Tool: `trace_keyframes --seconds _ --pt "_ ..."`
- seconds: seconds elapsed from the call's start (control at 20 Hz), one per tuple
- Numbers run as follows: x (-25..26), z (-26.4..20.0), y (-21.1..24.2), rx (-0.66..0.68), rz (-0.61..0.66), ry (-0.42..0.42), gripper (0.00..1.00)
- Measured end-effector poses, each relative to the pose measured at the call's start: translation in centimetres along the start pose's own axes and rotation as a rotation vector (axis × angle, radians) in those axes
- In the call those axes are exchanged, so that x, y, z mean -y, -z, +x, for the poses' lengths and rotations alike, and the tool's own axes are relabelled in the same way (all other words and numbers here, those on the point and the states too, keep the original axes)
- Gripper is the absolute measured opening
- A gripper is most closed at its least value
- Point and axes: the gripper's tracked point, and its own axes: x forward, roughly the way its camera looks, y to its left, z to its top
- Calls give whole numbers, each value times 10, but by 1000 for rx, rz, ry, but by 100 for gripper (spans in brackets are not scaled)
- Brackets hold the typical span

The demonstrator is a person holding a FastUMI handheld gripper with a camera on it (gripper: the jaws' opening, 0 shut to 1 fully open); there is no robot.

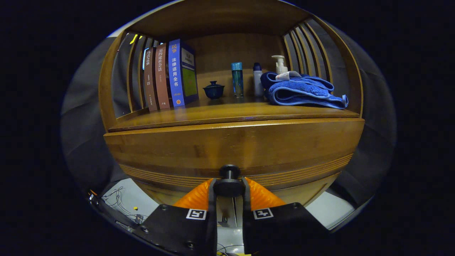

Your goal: Pull open the drawer, take out the items inside it, and place them on the countertop above the cabinet.

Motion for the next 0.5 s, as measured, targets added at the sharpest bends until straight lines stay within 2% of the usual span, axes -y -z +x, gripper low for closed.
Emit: trace_keyframes --seconds 0.5 --pt "2 -73 26 -25 44 5 32"
